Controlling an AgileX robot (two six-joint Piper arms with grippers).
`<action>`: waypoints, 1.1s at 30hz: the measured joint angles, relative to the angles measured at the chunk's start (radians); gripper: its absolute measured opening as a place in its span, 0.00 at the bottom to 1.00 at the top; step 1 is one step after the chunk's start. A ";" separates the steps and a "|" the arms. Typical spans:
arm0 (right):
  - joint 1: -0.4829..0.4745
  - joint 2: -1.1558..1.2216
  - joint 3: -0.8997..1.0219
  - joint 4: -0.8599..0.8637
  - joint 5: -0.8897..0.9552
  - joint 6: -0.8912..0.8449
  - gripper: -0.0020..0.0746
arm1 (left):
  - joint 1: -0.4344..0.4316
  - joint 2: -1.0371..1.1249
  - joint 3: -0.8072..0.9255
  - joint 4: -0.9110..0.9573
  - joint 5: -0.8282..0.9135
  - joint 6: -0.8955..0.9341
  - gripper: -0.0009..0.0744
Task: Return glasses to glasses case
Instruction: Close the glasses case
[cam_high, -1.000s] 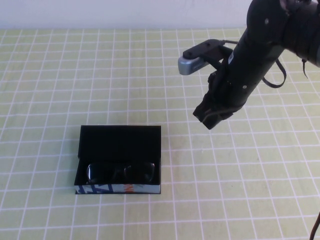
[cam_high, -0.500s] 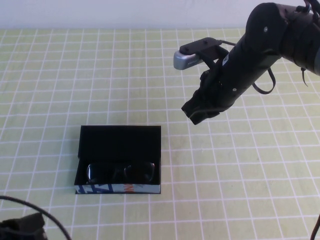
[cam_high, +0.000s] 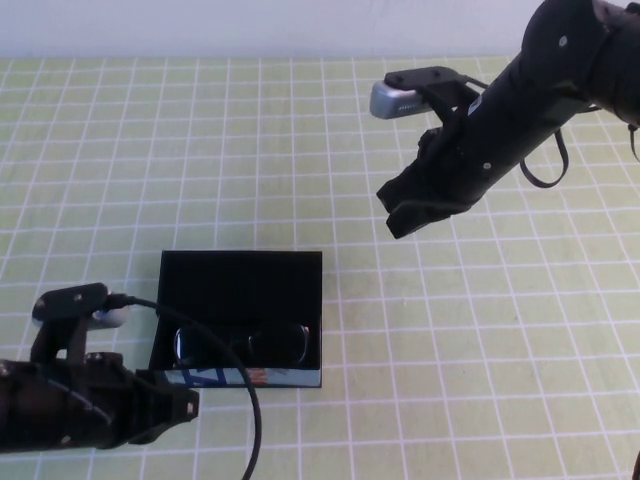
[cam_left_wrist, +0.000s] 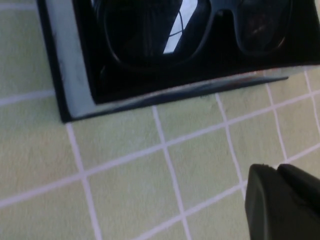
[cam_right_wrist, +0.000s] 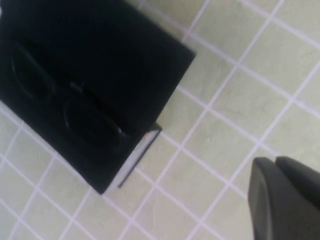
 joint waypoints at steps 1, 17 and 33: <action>-0.008 0.000 0.000 0.016 -0.007 -0.005 0.00 | 0.000 0.034 -0.011 -0.037 0.000 0.043 0.01; -0.029 0.148 0.000 0.227 -0.089 -0.110 0.00 | 0.086 0.313 -0.079 -0.282 0.056 0.382 0.01; -0.029 0.291 0.000 0.424 -0.191 -0.201 0.00 | 0.098 0.313 -0.082 -0.290 0.060 0.423 0.01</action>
